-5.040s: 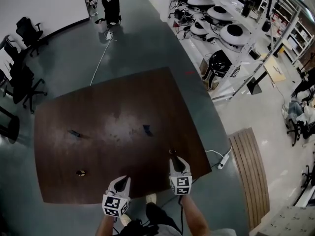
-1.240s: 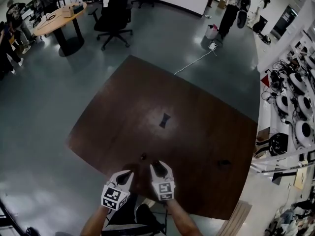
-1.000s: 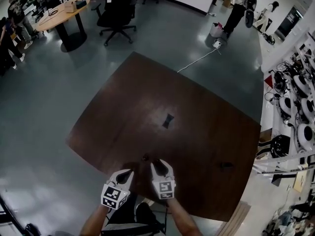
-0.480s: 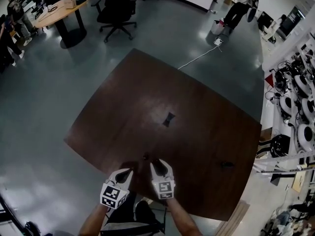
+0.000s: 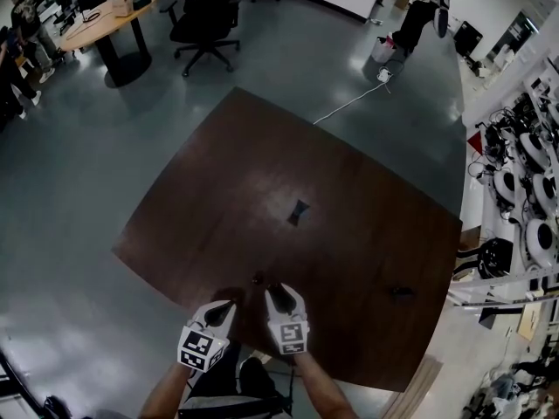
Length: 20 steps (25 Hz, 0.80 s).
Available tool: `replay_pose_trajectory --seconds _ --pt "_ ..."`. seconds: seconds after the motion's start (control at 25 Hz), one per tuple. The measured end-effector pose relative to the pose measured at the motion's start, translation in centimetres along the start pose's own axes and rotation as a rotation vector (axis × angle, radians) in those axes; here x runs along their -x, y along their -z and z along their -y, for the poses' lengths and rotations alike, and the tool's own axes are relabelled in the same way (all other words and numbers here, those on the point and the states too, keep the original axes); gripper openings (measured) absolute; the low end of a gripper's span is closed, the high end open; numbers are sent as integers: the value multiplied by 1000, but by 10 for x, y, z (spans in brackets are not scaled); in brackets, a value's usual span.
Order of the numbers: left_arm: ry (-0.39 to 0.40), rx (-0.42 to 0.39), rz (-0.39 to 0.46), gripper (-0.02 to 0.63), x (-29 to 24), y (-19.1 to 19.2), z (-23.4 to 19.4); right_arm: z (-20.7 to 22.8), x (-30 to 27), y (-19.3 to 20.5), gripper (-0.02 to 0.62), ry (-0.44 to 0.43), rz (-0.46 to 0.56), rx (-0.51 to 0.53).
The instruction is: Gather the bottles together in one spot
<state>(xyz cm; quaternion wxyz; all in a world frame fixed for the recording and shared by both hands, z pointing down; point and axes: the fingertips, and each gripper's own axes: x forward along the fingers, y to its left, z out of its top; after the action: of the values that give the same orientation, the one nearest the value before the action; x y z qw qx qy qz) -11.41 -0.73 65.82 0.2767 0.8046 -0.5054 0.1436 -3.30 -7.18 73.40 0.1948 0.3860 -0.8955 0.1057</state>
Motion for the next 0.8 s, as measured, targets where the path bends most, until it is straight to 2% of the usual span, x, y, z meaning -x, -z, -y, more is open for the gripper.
replay_pose_trajectory --seconds 0.2,0.36,0.48,0.6,0.8 --pt "0 -8 4 0 2 -2 1 -3 2 1 134 -13 3 7" --pt "0 -13 4 0 4 -3 -1 -4 4 -2 254 -2 24 -22" --pt "4 -20 10 0 4 -6 0 -6 10 -5 272 7 38 -22" --pt "14 -30 19 0 6 -9 6 -10 25 -16 271 2 57 -36" --pt "35 -50 32 0 9 -14 20 -10 66 -48 148 16 131 -60"
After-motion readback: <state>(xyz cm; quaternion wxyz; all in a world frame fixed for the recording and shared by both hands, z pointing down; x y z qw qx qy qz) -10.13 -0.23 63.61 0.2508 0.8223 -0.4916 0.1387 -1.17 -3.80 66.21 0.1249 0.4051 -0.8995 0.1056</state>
